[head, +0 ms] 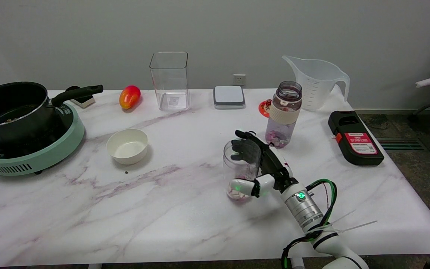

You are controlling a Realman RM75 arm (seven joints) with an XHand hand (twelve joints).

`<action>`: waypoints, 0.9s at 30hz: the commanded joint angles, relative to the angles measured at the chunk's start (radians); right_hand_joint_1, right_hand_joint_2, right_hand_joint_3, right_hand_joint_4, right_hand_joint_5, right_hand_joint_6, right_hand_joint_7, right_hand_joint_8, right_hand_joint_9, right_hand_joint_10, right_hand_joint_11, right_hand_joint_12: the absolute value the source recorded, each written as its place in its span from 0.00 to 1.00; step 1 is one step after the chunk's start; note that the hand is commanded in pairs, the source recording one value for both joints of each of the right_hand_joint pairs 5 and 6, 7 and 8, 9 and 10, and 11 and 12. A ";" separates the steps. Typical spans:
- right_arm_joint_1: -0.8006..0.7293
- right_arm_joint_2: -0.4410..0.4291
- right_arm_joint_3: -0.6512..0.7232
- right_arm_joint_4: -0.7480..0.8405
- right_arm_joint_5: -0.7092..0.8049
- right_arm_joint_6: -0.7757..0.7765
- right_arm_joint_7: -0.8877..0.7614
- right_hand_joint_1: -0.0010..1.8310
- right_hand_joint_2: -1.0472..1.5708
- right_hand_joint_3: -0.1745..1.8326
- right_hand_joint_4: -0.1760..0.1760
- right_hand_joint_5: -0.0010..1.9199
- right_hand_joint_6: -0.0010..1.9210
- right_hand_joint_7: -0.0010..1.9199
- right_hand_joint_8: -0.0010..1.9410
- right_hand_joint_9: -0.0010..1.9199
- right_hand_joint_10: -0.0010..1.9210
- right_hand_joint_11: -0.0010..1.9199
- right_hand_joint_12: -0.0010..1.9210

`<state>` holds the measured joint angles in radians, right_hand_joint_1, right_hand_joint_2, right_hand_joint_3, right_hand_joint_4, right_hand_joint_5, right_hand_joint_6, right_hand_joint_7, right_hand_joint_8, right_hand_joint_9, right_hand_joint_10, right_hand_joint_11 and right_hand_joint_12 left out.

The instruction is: Pick up the measuring cup.

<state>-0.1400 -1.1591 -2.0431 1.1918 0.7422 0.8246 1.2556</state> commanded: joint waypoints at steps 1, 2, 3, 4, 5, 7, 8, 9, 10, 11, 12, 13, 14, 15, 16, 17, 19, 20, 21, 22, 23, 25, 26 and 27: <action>0.018 -0.018 0.009 -0.019 -0.005 -0.022 0.002 0.79 0.55 0.54 0.50 0.29 0.29 0.30 0.30 0.33 0.33 0.47 0.47; 0.018 -0.018 0.011 -0.019 -0.005 -0.026 0.003 0.80 0.59 0.53 0.50 0.32 0.32 0.33 0.33 0.37 0.37 0.49 0.49; 0.018 -0.018 0.013 -0.019 -0.005 -0.027 0.003 0.80 0.62 0.50 0.50 0.34 0.34 0.36 0.36 0.41 0.41 0.50 0.50; 0.018 -0.020 0.016 -0.019 -0.004 -0.028 0.003 0.78 0.65 0.47 0.50 0.36 0.36 0.41 0.40 0.45 0.45 0.51 0.51; 0.018 -0.021 0.018 -0.019 -0.004 -0.029 0.003 0.79 0.66 0.46 0.50 0.37 0.37 0.42 0.42 0.47 0.47 0.52 0.52; 0.018 -0.022 0.020 -0.019 -0.001 -0.029 0.004 0.79 0.70 0.42 0.50 0.39 0.39 0.47 0.47 0.52 0.51 0.53 0.52; 0.018 -0.022 0.020 -0.019 0.004 -0.028 0.002 0.79 0.71 0.41 0.50 0.40 0.40 0.49 0.48 0.53 0.53 0.53 0.53; 0.018 -0.022 0.020 -0.019 0.014 -0.027 -0.002 0.79 0.71 0.39 0.50 0.40 0.40 0.51 0.50 0.54 0.54 0.53 0.53; 0.018 -0.022 0.020 -0.019 0.020 -0.025 -0.004 0.79 0.72 0.37 0.50 0.41 0.41 0.53 0.53 0.56 0.56 0.52 0.52; 0.018 -0.024 0.020 -0.019 0.021 -0.024 -0.004 0.78 0.72 0.35 0.50 0.41 0.41 0.56 0.55 0.57 0.57 0.52 0.52; 0.018 -0.025 0.021 -0.019 0.022 -0.023 -0.004 0.78 0.73 0.34 0.50 0.41 0.41 0.56 0.56 0.58 0.58 0.52 0.52; 0.018 -0.025 0.022 -0.019 0.026 -0.021 -0.004 0.78 0.73 0.34 0.50 0.42 0.41 0.57 0.56 0.58 0.58 0.52 0.52; 0.018 -0.025 0.022 -0.018 0.031 -0.021 -0.005 0.78 0.73 0.33 0.50 0.42 0.42 0.57 0.57 0.58 0.58 0.52 0.52; 0.018 -0.025 0.024 -0.013 0.037 -0.020 -0.006 0.78 0.73 0.33 0.50 0.42 0.42 0.58 0.57 0.59 0.59 0.52 0.52; 0.018 -0.025 0.027 -0.011 0.042 -0.019 -0.008 0.78 0.73 0.33 0.50 0.42 0.42 0.58 0.57 0.59 0.59 0.52 0.52; 0.018 -0.025 0.031 -0.010 0.043 -0.019 -0.010 0.78 0.73 0.32 0.50 0.42 0.42 0.58 0.57 0.59 0.59 0.52 0.52; 0.018 -0.026 0.040 -0.004 0.043 -0.016 -0.010 0.77 0.74 0.32 0.50 0.42 0.42 0.59 0.58 0.59 0.59 0.51 0.51; 0.018 -0.026 0.044 -0.003 0.043 -0.016 -0.010 0.77 0.74 0.32 0.50 0.43 0.43 0.59 0.59 0.59 0.59 0.51 0.51; 0.018 -0.026 0.049 0.000 0.043 -0.016 -0.010 0.77 0.74 0.32 0.50 0.43 0.43 0.60 0.60 0.60 0.60 0.52 0.52; 0.019 -0.027 0.053 0.001 0.043 -0.016 -0.012 0.76 0.74 0.32 0.50 0.44 0.44 0.61 0.60 0.61 0.61 0.52 0.52; 0.019 -0.027 0.054 0.001 0.043 -0.016 -0.017 0.76 0.74 0.33 0.50 0.45 0.45 0.61 0.61 0.61 0.61 0.52 0.52; 0.021 -0.027 0.055 0.003 0.043 -0.016 -0.044 0.76 0.75 0.33 0.50 0.46 0.46 0.62 0.62 0.62 0.62 0.53 0.53; 0.021 -0.027 0.055 0.003 0.043 -0.017 -0.052 0.76 0.75 0.34 0.50 0.46 0.46 0.63 0.62 0.62 0.62 0.53 0.53; 0.021 -0.027 0.055 0.003 0.043 -0.018 -0.059 0.76 0.75 0.34 0.50 0.47 0.47 0.63 0.62 0.62 0.62 0.53 0.53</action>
<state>-0.1240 -1.1807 -2.0135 1.1807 0.7685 0.8052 1.2479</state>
